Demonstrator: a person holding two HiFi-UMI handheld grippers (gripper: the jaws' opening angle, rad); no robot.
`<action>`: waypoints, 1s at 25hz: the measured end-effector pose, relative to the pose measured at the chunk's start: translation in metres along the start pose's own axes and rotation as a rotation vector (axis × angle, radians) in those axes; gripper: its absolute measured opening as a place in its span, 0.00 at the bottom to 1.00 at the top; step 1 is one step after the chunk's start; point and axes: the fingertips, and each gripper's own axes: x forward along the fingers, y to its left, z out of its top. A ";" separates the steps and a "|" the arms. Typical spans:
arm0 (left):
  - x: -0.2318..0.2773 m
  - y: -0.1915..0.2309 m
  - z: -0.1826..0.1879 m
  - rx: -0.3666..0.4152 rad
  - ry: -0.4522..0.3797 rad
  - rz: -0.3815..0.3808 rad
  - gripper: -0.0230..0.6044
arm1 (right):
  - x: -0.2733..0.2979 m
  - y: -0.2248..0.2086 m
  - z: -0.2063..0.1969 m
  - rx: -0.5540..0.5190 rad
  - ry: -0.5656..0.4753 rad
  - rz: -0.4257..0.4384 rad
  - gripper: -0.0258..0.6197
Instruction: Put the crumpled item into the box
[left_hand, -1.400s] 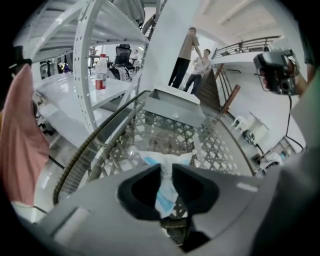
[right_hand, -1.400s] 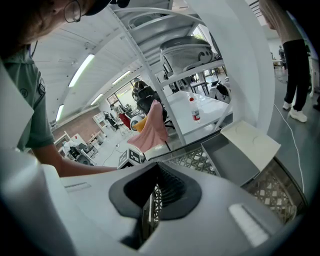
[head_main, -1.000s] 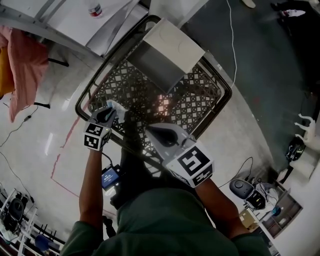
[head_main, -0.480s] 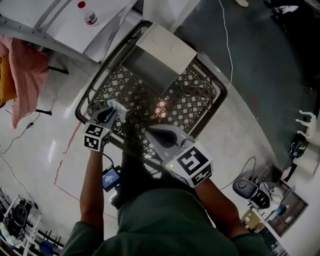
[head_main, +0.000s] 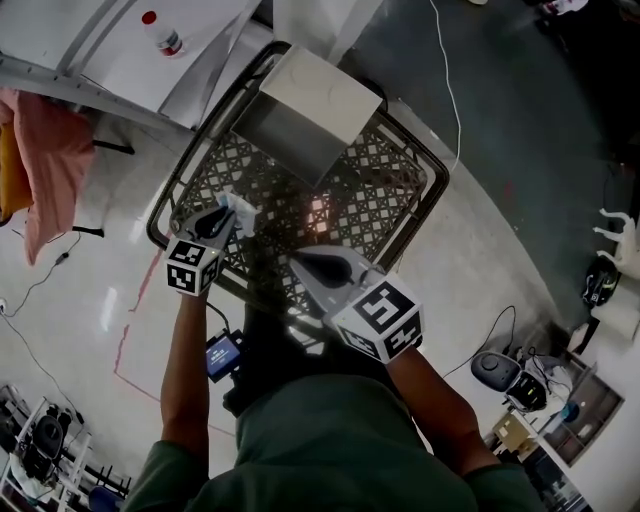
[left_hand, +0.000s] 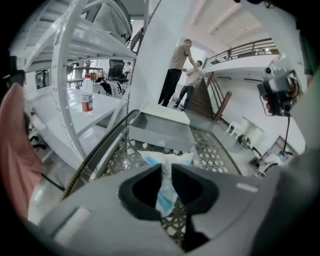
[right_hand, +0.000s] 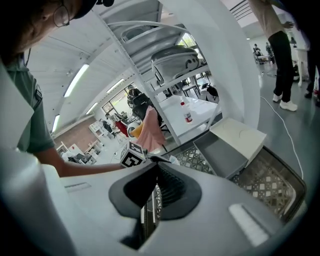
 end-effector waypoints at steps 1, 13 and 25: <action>0.002 -0.001 0.002 -0.005 -0.011 -0.003 0.14 | 0.000 -0.002 -0.002 0.013 -0.001 0.003 0.05; -0.005 -0.004 0.023 -0.050 -0.066 -0.018 0.14 | -0.004 0.004 0.000 0.067 -0.002 0.025 0.05; 0.023 0.000 0.043 -0.052 -0.052 -0.044 0.14 | -0.002 -0.027 0.009 0.099 -0.006 0.014 0.05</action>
